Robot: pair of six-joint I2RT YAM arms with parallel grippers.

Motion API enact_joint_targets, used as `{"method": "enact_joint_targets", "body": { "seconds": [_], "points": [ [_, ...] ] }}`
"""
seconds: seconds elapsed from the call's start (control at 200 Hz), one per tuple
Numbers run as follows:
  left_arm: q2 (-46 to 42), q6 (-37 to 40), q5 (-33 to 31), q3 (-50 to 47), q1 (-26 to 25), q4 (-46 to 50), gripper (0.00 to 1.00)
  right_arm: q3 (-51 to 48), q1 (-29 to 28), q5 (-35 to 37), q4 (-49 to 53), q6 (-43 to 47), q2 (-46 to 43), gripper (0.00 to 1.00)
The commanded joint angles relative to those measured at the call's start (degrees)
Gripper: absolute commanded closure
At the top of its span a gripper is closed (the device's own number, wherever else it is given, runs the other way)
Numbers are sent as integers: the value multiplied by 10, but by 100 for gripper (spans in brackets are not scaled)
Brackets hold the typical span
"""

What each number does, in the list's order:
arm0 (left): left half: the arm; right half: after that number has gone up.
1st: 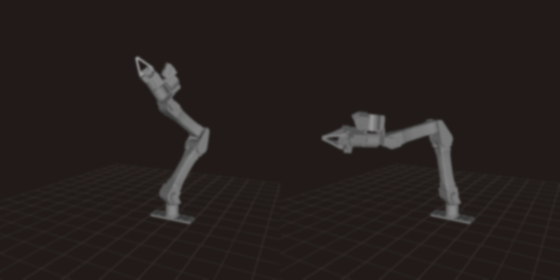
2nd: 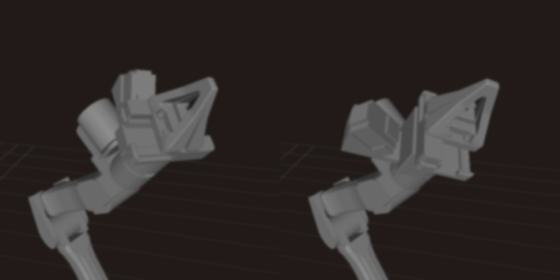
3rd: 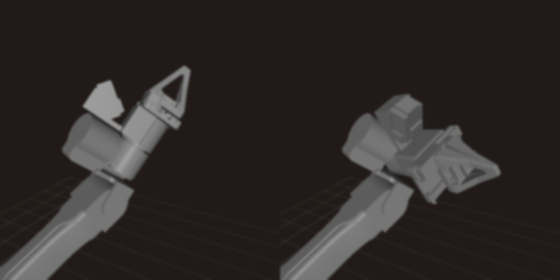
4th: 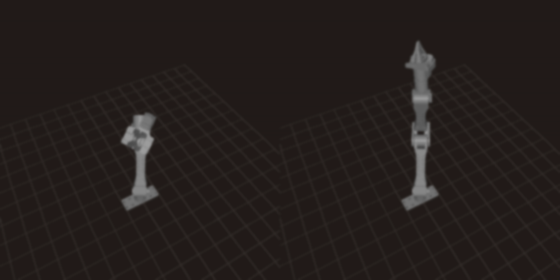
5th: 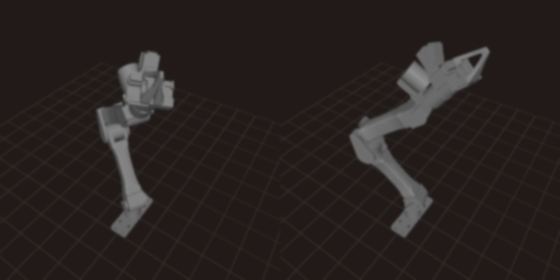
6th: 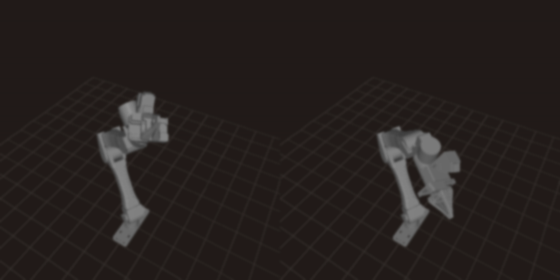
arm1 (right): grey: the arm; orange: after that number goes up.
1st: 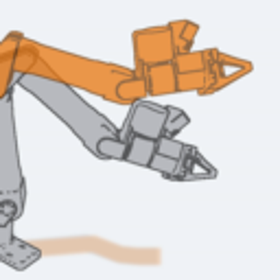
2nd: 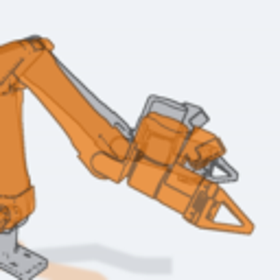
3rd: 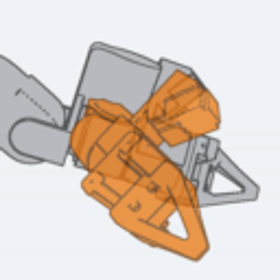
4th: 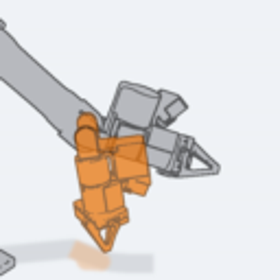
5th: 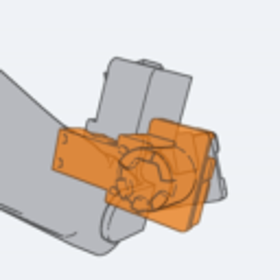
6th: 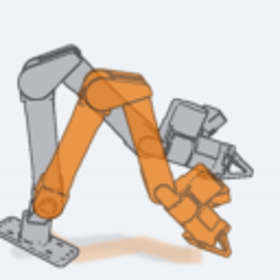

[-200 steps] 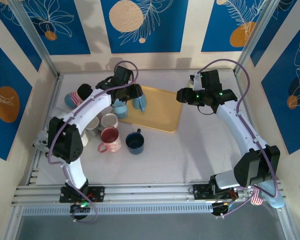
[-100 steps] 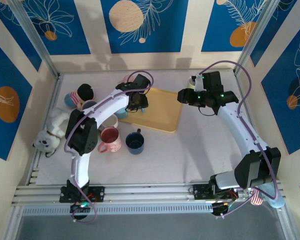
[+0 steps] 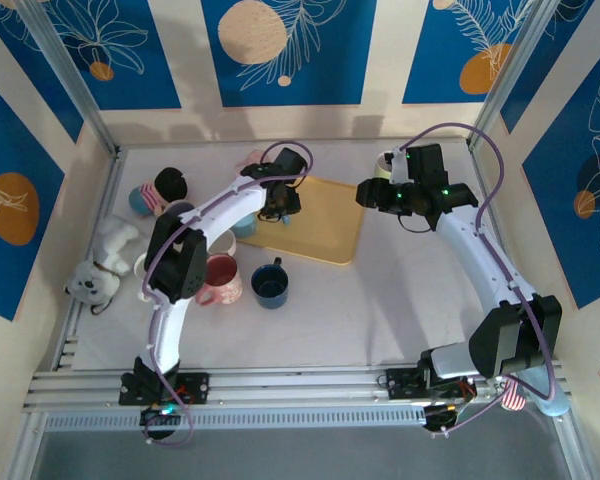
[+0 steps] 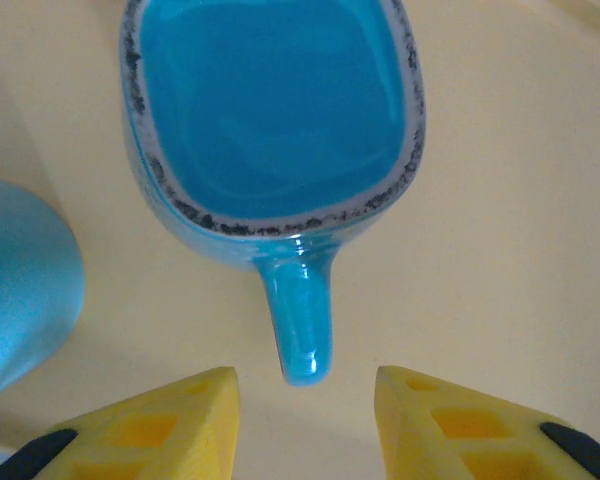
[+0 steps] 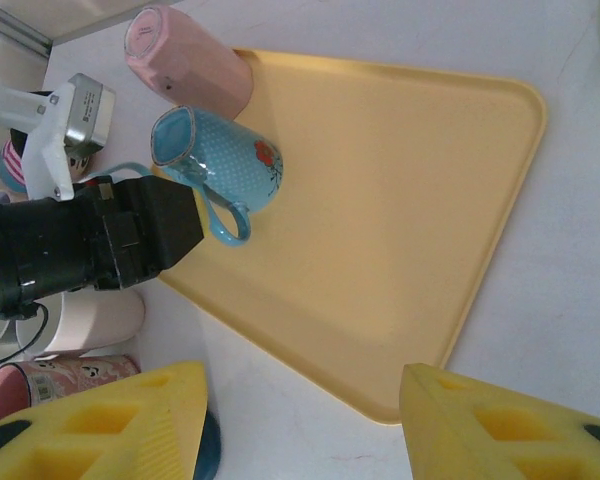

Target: Turn the mug right side up

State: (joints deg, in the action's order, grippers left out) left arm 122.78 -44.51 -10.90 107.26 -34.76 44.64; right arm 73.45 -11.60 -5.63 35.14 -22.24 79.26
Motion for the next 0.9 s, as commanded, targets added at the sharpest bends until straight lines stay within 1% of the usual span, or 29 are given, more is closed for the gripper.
{"method": "enact_joint_targets", "body": {
  "seconds": [0.0,0.125,0.255,0.65,0.895],
  "points": [
    [17,-1,-17,20,5,9,61,-4,4,-14,-2,-7,-12,46],
    [35,-2,-19,39,6,25,61,-3,6,-13,-2,-6,-11,46],
    [41,1,-23,41,8,20,64,-2,8,-13,-3,-7,-12,46],
    [62,16,-31,67,17,31,67,4,9,-13,-1,-7,-15,46],
    [78,21,-26,81,19,37,72,5,9,-12,-1,-6,-15,46]
  ]
}}
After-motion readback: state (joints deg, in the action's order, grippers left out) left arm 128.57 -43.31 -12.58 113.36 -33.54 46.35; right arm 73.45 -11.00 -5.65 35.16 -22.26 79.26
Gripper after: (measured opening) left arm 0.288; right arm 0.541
